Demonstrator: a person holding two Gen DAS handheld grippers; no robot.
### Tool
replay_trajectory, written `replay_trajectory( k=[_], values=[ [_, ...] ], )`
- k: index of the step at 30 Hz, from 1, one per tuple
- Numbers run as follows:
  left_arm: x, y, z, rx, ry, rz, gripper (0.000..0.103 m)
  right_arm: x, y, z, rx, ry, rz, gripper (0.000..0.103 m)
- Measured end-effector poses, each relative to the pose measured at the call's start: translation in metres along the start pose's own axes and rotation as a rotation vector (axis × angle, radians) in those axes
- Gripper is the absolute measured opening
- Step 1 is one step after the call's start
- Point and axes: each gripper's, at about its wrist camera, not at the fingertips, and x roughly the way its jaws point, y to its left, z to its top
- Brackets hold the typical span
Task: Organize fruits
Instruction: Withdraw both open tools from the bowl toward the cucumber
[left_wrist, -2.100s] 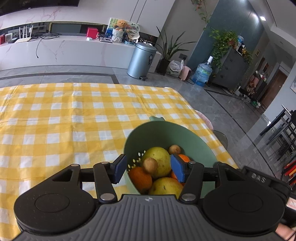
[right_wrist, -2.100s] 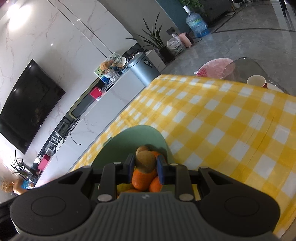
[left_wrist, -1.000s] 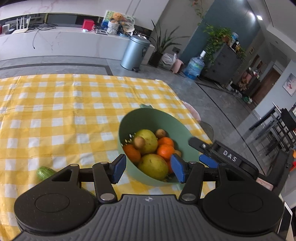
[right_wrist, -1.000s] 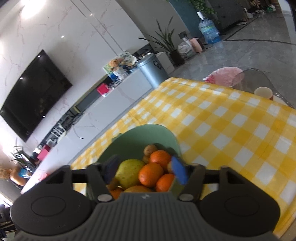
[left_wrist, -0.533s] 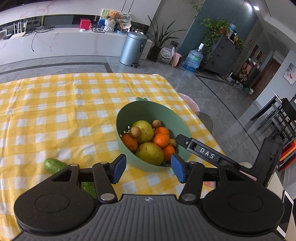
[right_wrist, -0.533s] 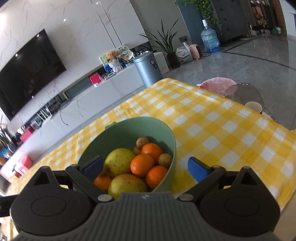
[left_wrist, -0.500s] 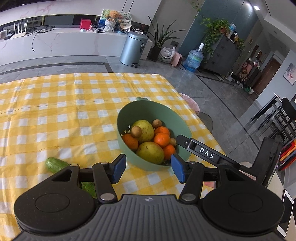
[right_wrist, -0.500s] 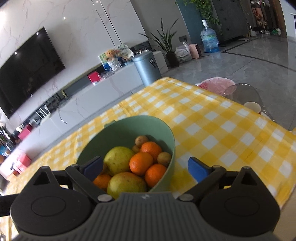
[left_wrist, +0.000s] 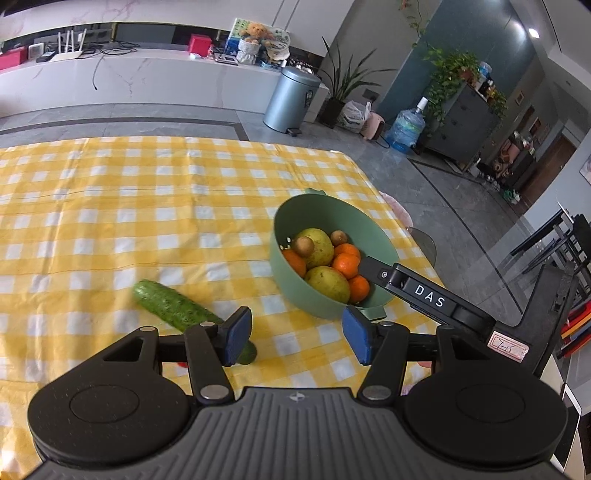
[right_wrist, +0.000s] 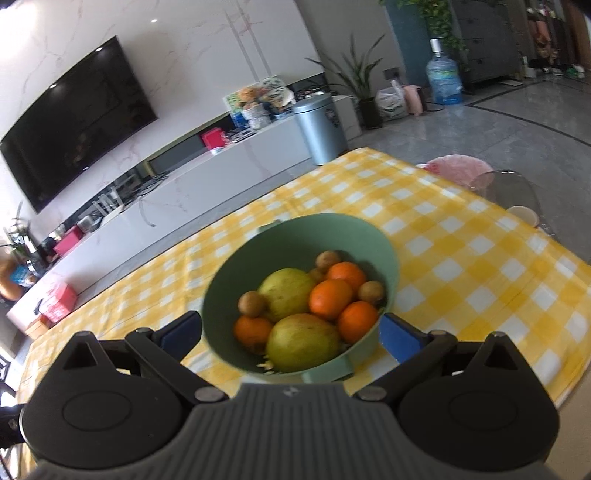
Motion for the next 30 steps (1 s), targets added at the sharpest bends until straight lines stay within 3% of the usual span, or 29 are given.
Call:
replay_trajectory(
  k=[10,16,25,30],
  values=[
    [-0.017,0.021,-0.022,-0.029,-0.055,0.073,0.067,0.0,0.023,-0.014,-0.077,0.016,0.121,0.098],
    [-0.017,0.042,-0.037,-0.062,-0.077,0.083,0.067,0.002,0.03,-0.021,-0.091,0.044,0.235,0.089],
    [-0.007,0.086,-0.051,-0.14,-0.094,0.138,0.067,0.011,0.055,-0.037,-0.255,0.081,0.256,0.069],
    [0.007,0.115,-0.058,-0.22,-0.078,0.128,0.067,0.03,0.052,-0.041,-0.177,0.174,0.3,0.06]
  ],
)
